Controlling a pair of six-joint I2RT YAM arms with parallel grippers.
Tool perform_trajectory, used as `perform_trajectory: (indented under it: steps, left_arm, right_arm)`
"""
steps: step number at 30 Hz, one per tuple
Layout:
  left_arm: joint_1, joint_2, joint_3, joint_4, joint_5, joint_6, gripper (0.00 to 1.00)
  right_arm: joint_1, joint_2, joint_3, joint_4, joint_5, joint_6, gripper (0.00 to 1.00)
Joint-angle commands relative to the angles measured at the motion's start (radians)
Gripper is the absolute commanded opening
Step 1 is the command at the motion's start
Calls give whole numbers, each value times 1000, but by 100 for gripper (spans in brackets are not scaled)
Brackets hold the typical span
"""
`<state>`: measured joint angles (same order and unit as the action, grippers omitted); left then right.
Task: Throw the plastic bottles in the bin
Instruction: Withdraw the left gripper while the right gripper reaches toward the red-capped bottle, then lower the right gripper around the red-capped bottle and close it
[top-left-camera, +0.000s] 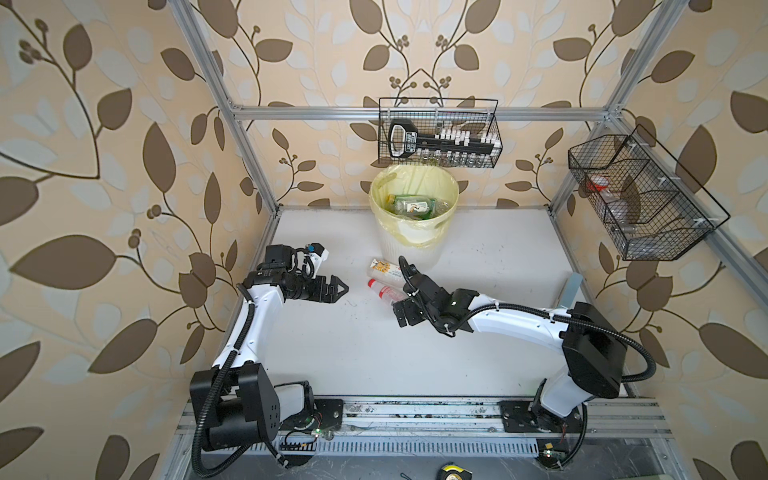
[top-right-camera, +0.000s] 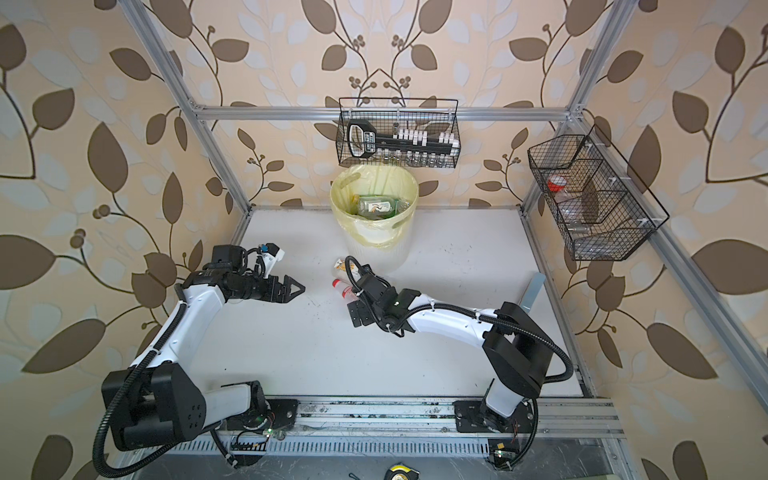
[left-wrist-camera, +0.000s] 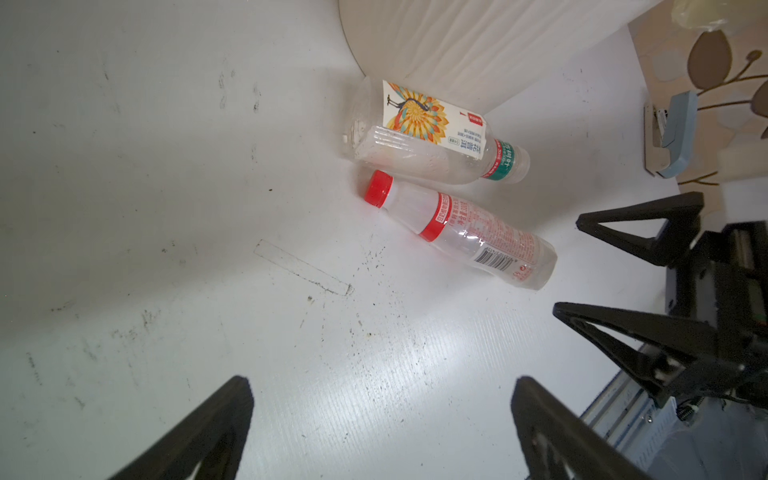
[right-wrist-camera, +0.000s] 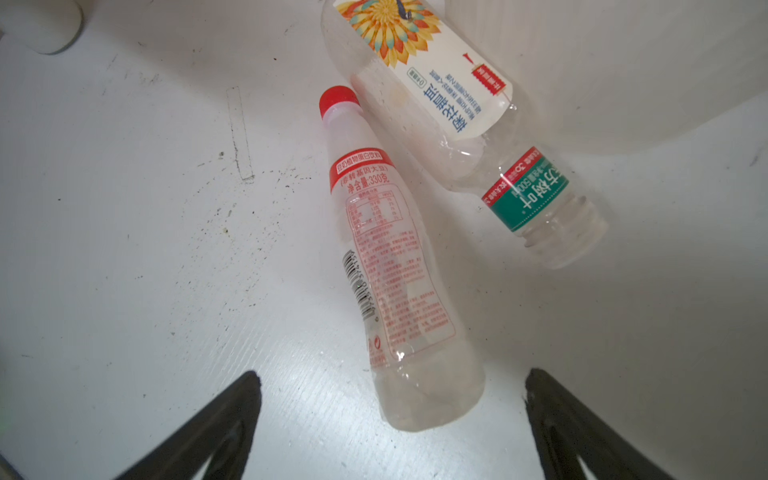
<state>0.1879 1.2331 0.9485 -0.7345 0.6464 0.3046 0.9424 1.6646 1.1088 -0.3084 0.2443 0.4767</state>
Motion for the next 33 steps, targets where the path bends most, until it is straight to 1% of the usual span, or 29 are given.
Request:
perform_trajectory:
  steps: [1, 12, 20, 26, 33]
  left_arm:
    - [29, -38, 22, -16, 68, -5, 99]
    - [61, -30, 26, -28, 99, -7, 99]
    - [78, -32, 21, -23, 106, -9, 99]
    - [87, -32, 19, -23, 112, -9, 99]
    - [95, -28, 19, -25, 120, -8, 99]
  right_arm:
    - [2, 37, 47, -34, -9, -32, 99]
    - [-27, 128, 86, -37, -35, -63, 97]
    - [-26, 203, 165, -83, -2, -98, 95]
    - [-25, 258, 199, -96, -17, -119, 89]
    - [-22, 289, 207, -98, -26, -135, 83]
